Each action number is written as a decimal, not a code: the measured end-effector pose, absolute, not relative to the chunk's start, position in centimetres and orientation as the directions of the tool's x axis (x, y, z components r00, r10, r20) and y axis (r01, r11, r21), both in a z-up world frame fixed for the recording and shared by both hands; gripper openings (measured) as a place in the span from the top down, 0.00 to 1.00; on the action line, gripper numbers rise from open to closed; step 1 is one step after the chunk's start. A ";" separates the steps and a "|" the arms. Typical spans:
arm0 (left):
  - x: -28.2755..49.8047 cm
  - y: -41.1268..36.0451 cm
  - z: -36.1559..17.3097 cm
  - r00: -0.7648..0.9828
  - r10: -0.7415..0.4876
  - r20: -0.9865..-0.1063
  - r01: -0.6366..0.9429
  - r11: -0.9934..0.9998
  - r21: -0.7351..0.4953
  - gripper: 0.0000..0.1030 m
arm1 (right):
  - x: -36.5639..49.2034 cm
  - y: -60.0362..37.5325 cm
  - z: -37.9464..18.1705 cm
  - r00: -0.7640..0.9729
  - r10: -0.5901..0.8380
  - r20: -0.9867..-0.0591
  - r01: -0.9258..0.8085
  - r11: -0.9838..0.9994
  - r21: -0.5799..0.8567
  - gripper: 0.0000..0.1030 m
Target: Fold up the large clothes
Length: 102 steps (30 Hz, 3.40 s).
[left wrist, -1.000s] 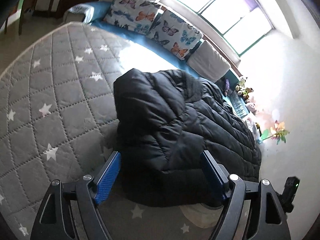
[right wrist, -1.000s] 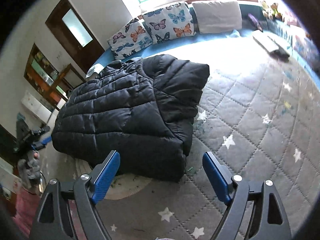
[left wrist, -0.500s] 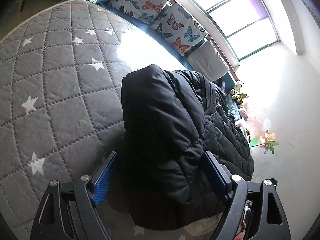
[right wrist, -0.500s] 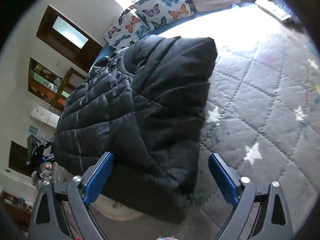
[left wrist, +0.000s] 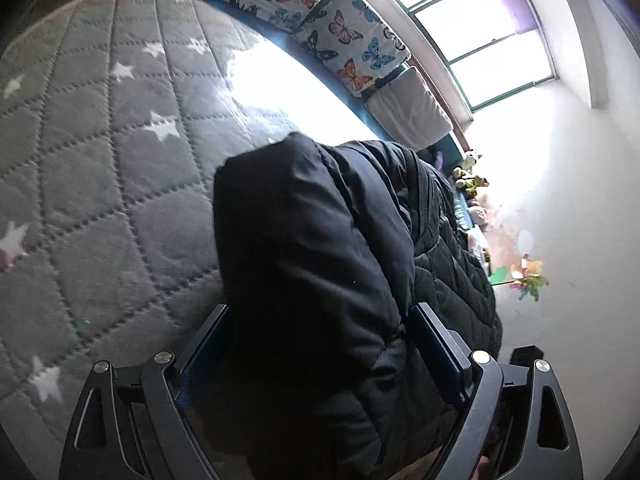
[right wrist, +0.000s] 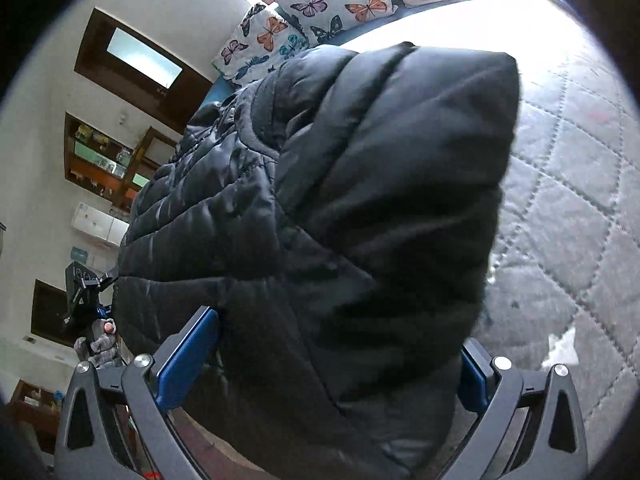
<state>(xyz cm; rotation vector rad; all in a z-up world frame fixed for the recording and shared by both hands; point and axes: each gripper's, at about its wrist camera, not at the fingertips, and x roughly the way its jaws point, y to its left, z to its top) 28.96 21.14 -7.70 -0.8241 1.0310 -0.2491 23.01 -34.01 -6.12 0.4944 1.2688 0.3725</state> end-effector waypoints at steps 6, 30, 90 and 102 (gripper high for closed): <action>30.6 20.3 -9.2 0.500 -0.602 -0.622 -0.193 0.623 -0.758 0.08 | 22.4 -34.2 -5.7 0.254 0.522 -0.814 0.021 0.839 0.544 0.00; 32.6 17.8 -10.1 0.451 -0.631 -0.631 -0.192 0.622 -0.759 0.04 | 22.0 -33.9 -5.1 0.301 0.536 -0.789 0.014 0.825 0.565 0.00; 36.1 12.2 -8.0 0.363 -0.649 -0.669 -0.148 0.669 -0.728 0.13 | 21.9 -36.1 -6.0 0.236 0.729 -0.642 -0.034 0.667 0.745 0.18; 33.8 7.2 0.3 0.437 -0.636 -0.636 0.002 0.708 -0.706 0.38 | 19.6 -35.5 2.8 0.407 0.642 -0.650 -0.156 0.750 0.643 0.49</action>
